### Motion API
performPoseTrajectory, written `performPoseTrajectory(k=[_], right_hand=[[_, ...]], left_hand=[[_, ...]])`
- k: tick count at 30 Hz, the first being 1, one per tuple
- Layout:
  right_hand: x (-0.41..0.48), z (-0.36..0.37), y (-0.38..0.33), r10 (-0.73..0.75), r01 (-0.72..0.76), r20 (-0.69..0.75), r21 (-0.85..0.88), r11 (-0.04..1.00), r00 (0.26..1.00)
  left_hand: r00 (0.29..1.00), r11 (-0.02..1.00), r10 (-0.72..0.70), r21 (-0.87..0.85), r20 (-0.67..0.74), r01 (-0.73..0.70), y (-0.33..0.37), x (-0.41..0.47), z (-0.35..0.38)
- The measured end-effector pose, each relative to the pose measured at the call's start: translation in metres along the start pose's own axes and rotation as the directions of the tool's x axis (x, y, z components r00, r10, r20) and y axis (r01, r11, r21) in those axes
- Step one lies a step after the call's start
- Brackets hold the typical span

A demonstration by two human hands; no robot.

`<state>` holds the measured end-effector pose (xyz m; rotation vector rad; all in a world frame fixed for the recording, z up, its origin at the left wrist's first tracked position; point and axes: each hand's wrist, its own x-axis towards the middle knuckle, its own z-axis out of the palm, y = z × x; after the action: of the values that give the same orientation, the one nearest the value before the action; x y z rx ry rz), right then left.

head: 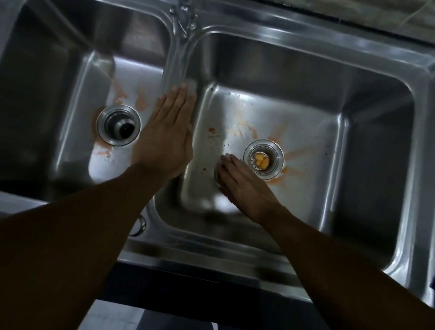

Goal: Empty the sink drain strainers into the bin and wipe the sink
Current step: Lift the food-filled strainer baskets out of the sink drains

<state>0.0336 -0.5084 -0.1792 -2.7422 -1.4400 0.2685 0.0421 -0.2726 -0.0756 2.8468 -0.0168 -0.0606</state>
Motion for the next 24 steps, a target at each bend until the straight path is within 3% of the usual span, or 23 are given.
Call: performPoseTrajectory(k=[7, 10, 12, 14, 15, 18, 21, 24], right_hand=[[0.005, -0.005, -0.002, 0.081, -0.070, -0.031, 0.260, 0.963, 0.996], [0.004, -0.008, 0.001, 0.173, -0.113, -0.118, 0.403, 0.908, 0.978], [0.003, -0.011, 0.006, 0.406, -0.272, -0.161, 0.521, 0.809, 0.900], [-0.002, -0.012, 0.016, 0.651, -0.486, -0.077, 0.601, 0.635, 0.755], [-0.005, -0.012, 0.022, 0.697, -0.566, -0.002, 0.581, 0.585, 0.717], [-0.016, -0.007, 0.035, 0.597, -0.618, 0.201, 0.427, 0.660, 0.777], [-0.019, -0.006, 0.038, 0.522, -0.567, 0.221, 0.361, 0.741, 0.823], [-0.011, -0.009, 0.040, 0.543, -0.584, 0.215, 0.327, 0.743, 0.812]], left_hand=[[1.000, 1.000, 0.006, -0.012, -0.004, -0.006, -0.003, -0.001, -0.003], [1.000, 1.000, 0.000, -0.029, 0.000, 0.000, -0.002, -0.002, -0.002], [1.000, 1.000, 0.003, -0.023, 0.005, -0.003, -0.002, -0.001, -0.002], [1.000, 1.000, 0.007, -0.012, 0.011, -0.007, -0.001, -0.001, -0.002], [1.000, 1.000, 0.006, -0.009, 0.013, -0.006, -0.001, -0.001, -0.002], [1.000, 1.000, 0.005, -0.007, 0.017, -0.005, -0.001, -0.002, -0.001], [1.000, 1.000, 0.006, -0.014, -0.005, -0.006, -0.001, -0.001, -0.001], [1.000, 1.000, 0.009, -0.019, -0.007, -0.009, -0.001, 0.000, -0.001]])
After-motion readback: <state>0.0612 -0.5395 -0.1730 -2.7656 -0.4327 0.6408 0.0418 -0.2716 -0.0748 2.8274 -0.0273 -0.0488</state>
